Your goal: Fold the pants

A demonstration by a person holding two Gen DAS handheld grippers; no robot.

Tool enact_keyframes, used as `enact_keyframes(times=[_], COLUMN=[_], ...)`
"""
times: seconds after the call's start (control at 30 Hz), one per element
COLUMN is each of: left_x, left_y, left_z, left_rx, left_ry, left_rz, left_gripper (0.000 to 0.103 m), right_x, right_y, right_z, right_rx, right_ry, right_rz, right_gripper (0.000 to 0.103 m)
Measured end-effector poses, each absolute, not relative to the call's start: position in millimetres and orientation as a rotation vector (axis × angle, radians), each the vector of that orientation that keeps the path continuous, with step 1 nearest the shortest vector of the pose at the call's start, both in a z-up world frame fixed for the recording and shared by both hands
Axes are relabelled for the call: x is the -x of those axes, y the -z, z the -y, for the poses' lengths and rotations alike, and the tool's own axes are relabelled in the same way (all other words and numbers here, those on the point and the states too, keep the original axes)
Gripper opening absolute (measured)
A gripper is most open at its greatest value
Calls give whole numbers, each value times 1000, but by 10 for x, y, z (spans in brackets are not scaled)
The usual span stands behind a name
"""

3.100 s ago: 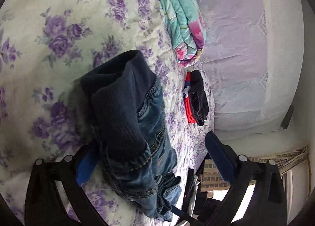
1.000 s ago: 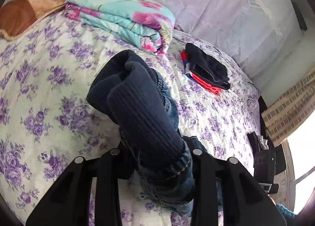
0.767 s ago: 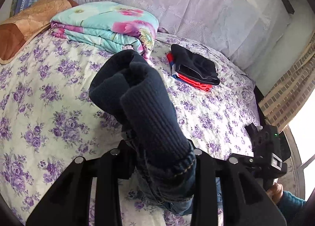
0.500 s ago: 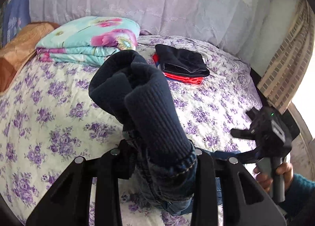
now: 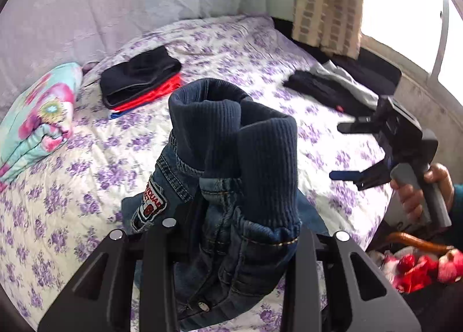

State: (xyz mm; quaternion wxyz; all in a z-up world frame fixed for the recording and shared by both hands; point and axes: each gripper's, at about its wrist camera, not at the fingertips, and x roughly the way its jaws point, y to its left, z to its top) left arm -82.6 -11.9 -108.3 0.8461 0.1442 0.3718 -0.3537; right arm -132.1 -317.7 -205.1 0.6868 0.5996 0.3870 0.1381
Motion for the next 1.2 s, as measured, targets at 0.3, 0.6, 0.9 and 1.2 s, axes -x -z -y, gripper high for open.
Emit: enact_keyframes(times=[0.3,0.6,0.9,1.2], left_x=[1262,1367,1727,1515], left_y=[1673,1526,1650,1392], left_z=[878,1046,1130,839], left_rx=[-765,-871,-983,-892], left_ry=[775,686,721,725], left_rz=[-817,-836,-779,-937], left_gripper=[36,37,38,53], right_x=[1516,1491,1265,1169], right_y=[2110,1980,1431,1261], right_z=[3302,3274,3109,2788], right_rx=[-1364,-1335,-1249,-1209], right_ry=[-303,-351,-459,-577], right_rz=[-823,-809,-740,-876], right_gripper=[99,99,99,99])
